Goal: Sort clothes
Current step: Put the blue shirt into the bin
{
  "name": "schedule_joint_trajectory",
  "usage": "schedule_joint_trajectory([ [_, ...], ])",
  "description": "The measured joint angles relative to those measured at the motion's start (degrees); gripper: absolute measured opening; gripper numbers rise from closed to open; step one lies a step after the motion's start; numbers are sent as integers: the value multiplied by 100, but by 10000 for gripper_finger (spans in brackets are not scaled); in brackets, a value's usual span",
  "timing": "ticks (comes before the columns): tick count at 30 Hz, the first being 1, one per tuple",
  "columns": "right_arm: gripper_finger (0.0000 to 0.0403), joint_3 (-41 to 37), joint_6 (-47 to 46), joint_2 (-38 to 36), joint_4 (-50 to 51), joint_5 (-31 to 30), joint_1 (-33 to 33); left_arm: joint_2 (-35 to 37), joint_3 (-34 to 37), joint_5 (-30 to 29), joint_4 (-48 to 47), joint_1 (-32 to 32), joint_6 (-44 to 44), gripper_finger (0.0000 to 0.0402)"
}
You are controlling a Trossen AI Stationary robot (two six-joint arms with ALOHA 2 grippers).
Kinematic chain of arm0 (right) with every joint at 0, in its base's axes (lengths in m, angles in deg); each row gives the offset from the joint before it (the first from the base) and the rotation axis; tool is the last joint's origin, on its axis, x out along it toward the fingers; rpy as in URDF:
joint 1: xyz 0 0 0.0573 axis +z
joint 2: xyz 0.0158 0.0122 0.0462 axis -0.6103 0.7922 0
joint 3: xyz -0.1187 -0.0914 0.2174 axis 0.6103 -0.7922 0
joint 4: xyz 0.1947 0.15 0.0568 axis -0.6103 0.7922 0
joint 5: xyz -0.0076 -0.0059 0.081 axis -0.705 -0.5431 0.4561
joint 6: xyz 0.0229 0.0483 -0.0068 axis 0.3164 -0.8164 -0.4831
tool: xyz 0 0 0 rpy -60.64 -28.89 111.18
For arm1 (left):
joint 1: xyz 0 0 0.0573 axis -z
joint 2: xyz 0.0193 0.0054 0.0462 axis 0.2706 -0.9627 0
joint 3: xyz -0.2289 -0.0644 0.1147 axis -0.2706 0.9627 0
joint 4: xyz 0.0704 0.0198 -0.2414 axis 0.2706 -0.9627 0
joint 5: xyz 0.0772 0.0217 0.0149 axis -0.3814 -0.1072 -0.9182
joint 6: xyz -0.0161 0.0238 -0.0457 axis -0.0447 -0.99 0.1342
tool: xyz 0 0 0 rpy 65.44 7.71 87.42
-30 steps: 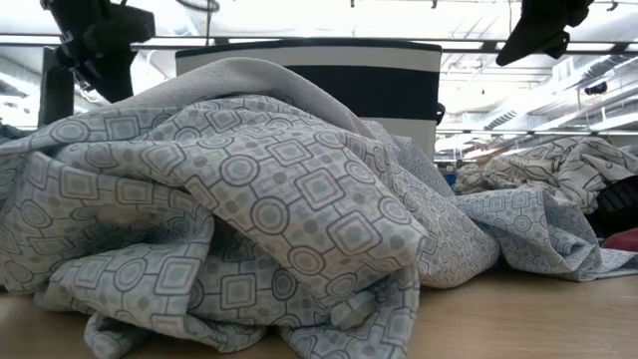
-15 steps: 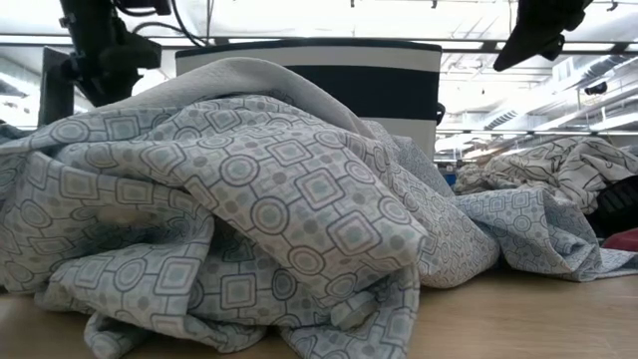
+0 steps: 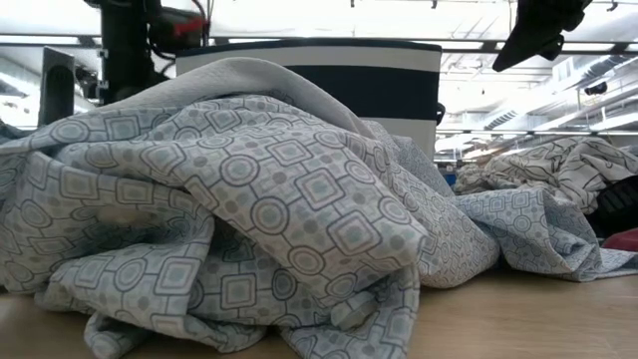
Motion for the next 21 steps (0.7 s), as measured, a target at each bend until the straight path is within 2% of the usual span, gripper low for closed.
schedule_joint_trajectory([
  [3, 5, 0, 0, 0, 0, 0, 0, -214, -1, 42, -176, -70, -34, 116],
  [7, 5, 0, 0, 0, 0, 0, 0, -308, -13, 160, -185, -111, -164, 23],
  [8, 5, 0, 0, 0, -1, 0, 0, -310, -13, 170, -166, -111, -164, 13],
  [14, 5, 0, -2, 0, -2, 2, 0, 11, 0, 210, -506, -68, 21, 2],
  [21, 5, 0, -2, 0, 0, 2, 0, 1055, 0, 313, -704, 124, 454, 1],
])
